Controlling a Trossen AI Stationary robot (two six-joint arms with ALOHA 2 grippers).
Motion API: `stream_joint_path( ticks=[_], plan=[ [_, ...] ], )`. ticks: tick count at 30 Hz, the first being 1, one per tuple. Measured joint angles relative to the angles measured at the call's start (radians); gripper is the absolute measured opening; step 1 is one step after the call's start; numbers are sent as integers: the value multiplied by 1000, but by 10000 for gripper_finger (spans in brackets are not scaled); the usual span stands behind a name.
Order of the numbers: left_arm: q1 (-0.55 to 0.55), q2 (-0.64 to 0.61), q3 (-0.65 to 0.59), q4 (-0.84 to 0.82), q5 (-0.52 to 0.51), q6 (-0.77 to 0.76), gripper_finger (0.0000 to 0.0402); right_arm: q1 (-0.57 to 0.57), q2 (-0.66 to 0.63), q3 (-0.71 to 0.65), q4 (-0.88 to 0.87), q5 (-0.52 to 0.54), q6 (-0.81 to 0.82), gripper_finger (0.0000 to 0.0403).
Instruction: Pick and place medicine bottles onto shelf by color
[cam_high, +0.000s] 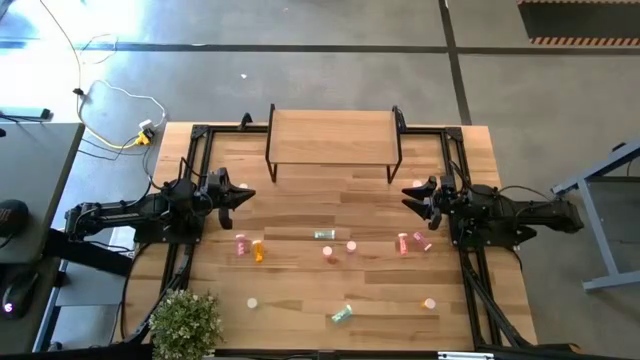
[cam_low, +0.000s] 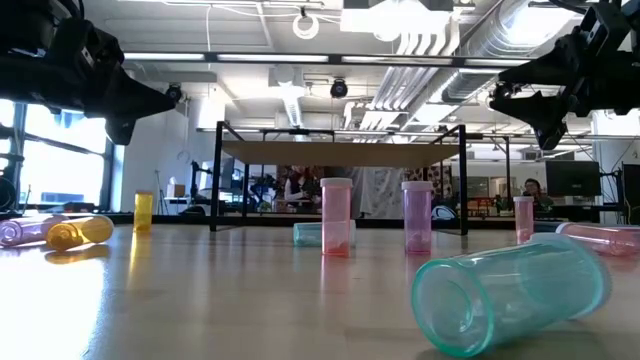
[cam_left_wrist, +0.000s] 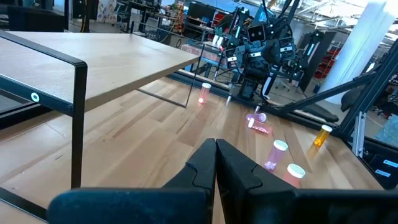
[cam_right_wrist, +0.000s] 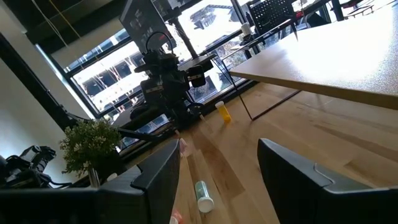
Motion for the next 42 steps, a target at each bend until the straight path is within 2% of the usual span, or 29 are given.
stream_joint_path(
  ticks=[27, 33, 37, 42],
  plan=[
    [0, 0, 0, 0, 0, -8, 1, 0, 0, 0, 0, 0, 0, 206],
    [0, 0, 0, 0, 4, -138, 1, 0, 0, 0, 0, 0, -1, 206],
    [0, 0, 0, 0, 37, -139, 1, 0, 0, 0, 0, 0, 0, 206],
    [0, 0, 0, 0, 26, -139, 1, 0, 0, 0, 0, 0, 0, 206]
  ],
)
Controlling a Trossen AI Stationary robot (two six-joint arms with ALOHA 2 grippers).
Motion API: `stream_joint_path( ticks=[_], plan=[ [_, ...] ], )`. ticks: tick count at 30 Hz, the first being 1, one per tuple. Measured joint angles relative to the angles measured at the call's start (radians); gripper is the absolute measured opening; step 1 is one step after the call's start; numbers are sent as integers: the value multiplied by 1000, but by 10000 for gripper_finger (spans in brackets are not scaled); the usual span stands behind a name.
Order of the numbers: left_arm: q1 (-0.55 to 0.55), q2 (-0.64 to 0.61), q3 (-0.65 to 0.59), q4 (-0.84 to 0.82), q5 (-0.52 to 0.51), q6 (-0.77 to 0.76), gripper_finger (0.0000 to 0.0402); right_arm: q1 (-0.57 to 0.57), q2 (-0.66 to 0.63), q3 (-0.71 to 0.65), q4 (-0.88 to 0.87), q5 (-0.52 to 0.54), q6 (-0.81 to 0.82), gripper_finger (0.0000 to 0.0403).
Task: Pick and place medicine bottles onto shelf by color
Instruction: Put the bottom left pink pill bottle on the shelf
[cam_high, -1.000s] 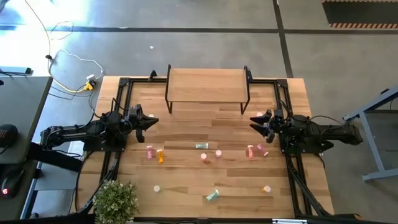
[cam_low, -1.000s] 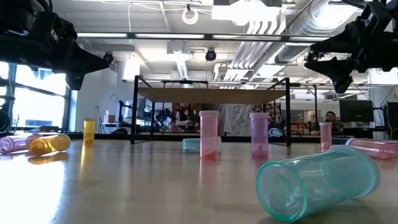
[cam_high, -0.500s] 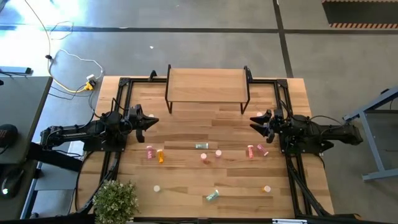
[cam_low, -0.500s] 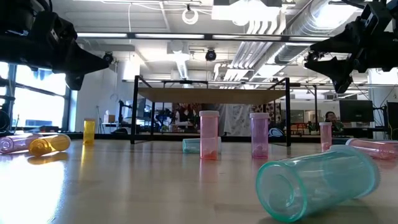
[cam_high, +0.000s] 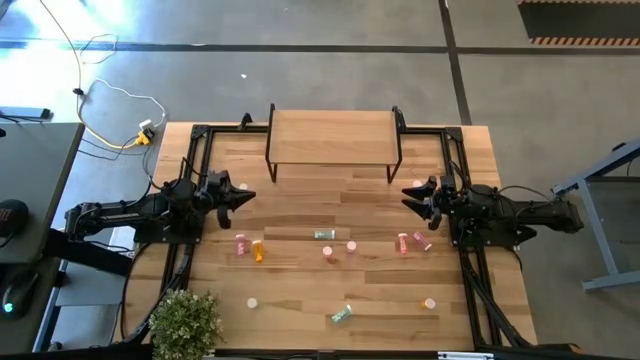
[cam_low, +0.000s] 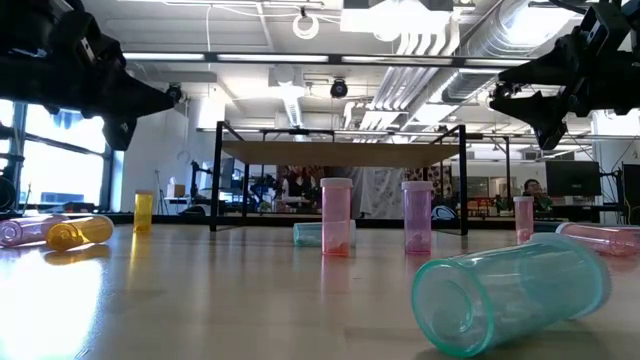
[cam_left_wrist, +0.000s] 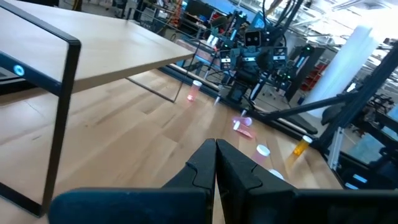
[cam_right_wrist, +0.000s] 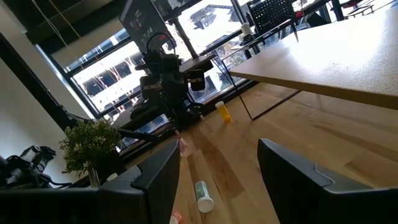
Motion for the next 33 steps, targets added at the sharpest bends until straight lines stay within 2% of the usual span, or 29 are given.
stream_joint_path(
  ticks=[7, 11, 14, 22, 26, 30, 33],
  plan=[
    [0, 0, 0, 0, 2, 12, 1, 0, 0, 0, 0, 0, -1, 206],
    [0, 0, 0, 0, 1, 83, 1, 0, 0, 0, 0, 0, -2, 206],
    [0, 0, 0, 0, 0, 102, 15, 0, 0, 0, 0, 0, -2, 206],
    [0, 0, 0, -5, -5, 182, 113, 0, 0, 0, 0, 0, -1, 206],
    [0, 0, 0, 10, -57, 150, 172, 0, 0, 0, 0, 0, -2, 206],
    [-1, 0, 0, 81, -55, 90, 216, 0, 0, 0, 0, 0, -2, 206],
    [-10, 0, 0, 155, -35, 111, 235, 0, 0, 0, 0, 0, -2, 206]
  ],
)
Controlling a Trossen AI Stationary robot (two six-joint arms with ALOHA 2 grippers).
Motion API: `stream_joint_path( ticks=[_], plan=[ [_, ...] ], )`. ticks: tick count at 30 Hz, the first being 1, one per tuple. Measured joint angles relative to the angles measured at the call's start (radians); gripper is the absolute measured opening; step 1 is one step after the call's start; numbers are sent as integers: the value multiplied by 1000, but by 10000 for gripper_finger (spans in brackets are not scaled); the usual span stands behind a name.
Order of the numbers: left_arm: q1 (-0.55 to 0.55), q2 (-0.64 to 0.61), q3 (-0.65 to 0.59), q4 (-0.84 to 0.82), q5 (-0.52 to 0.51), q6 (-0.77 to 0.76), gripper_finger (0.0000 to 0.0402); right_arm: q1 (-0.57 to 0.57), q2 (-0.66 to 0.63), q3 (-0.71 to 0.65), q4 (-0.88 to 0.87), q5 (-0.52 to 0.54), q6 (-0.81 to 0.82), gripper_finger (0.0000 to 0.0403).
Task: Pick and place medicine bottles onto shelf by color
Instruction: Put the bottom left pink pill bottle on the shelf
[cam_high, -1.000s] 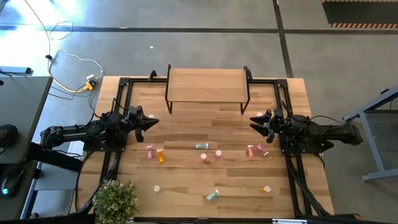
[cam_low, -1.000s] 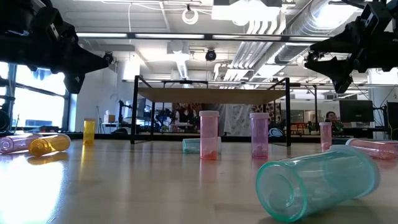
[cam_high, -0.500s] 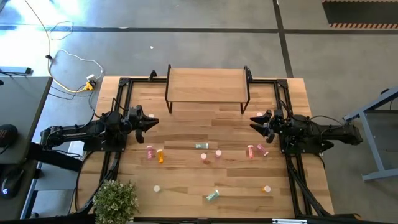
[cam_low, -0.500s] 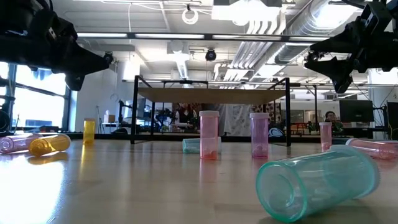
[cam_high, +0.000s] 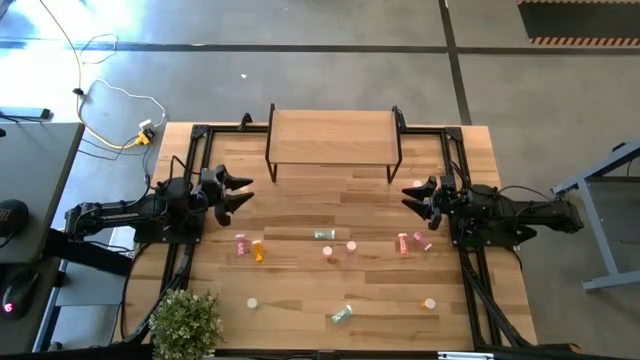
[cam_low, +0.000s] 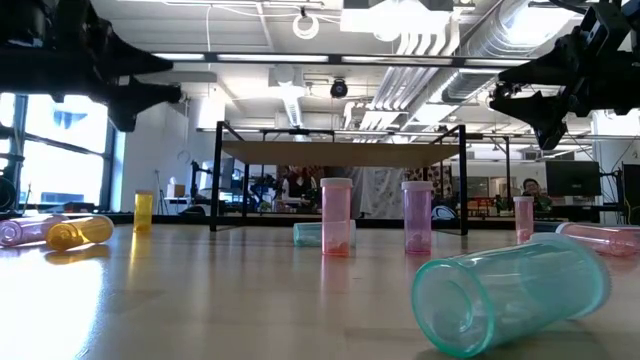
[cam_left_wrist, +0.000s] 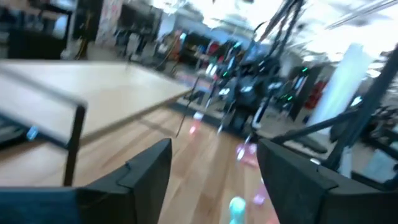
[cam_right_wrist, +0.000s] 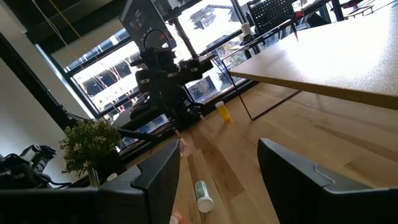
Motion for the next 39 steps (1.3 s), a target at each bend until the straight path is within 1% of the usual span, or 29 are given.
stream_joint_path(
  ticks=[2, 5, 9, 14, 19, 23, 25, 31, 39],
  plan=[
    [-10, 0, 2, 39, 12, 28, 239, 0, 0, 0, 0, 0, 0, 206],
    [-31, 20, 35, 39, 15, 52, 240, 0, 0, 0, 0, 0, 0, 206],
    [-62, 94, 117, 40, 15, 102, 241, 0, 0, 0, 0, 0, 0, 206],
    [-97, 264, 249, 31, -8, 159, 241, 0, 0, 0, 0, 0, 0, 206],
    [-143, 482, 379, 26, -16, 168, 241, 0, 0, 0, 0, 0, 0, 206],
    [-184, 640, 455, 25, -19, 169, 241, 0, 0, 0, 0, 0, 0, 206],
    [-200, 704, 483, 25, -31, 152, 241, 0, 0, 0, 0, 0, 0, 206],
    [-239, 861, 533, 59, -83, 27, 241, 0, 0, 0, 0, 0, 0, 206],
    [-307, 1068, 592, 128, -82, 52, 241, 0, 0, 0, 0, 0, 0, 206]
  ],
)
